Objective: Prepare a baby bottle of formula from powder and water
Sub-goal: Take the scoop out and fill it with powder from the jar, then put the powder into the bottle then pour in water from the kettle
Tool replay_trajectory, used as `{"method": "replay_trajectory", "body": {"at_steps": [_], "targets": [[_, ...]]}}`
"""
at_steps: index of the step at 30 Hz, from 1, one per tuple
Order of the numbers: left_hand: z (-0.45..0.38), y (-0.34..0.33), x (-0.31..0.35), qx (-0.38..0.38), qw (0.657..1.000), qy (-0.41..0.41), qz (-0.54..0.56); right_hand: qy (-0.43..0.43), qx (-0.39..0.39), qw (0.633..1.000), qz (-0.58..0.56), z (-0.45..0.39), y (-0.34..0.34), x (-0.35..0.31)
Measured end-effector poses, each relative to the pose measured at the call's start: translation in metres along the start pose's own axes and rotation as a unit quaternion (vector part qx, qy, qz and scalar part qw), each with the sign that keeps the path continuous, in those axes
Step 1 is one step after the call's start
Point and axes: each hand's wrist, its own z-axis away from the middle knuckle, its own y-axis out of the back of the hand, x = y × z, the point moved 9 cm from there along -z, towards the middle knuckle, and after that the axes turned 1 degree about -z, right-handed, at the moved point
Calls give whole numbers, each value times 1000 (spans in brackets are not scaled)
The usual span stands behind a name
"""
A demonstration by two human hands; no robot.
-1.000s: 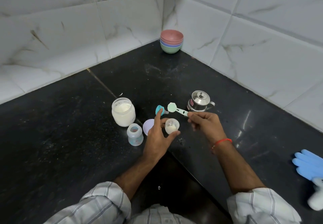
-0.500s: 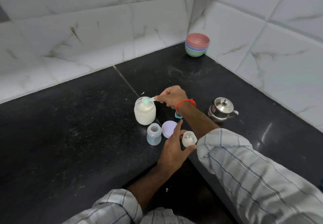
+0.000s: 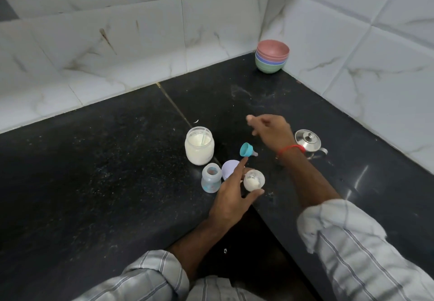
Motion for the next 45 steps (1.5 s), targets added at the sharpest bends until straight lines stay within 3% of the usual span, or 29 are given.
{"method": "replay_trajectory", "body": {"at_steps": [5,10,13,17,21,24,33,37,40,45], "targets": [[8,18,27,33,998,-40,28,-39,68,993,-92,34,39,58],[34,56,51,87,991,-99,0,9,-12,991,-136,66,-10,88],[44,86,38,145,986,-84,-3,37,-62,987,-140,81,-49,81],[52,119,22,180,982,-50,-21,71,-66,975,-200,100,-70,50],[52,128,16,171,985,-25,-20,127,-203,941,-239,125,-86,6],[50,118,14,142,990,-11,-8,96,-299,909,-274,137,-105,-5],[42,98,6,90,992,-13,-88,35,-172,936,-305,126,-89,17],[39,100,-27,118,982,72,-129,12,-93,942,-322,114,-68,35],[28,91,-47,94,978,134,-129,7,-76,947,-311,111,-58,43],[16,81,-49,68,981,130,-126,30,-51,963,-262,109,-50,47]]}}
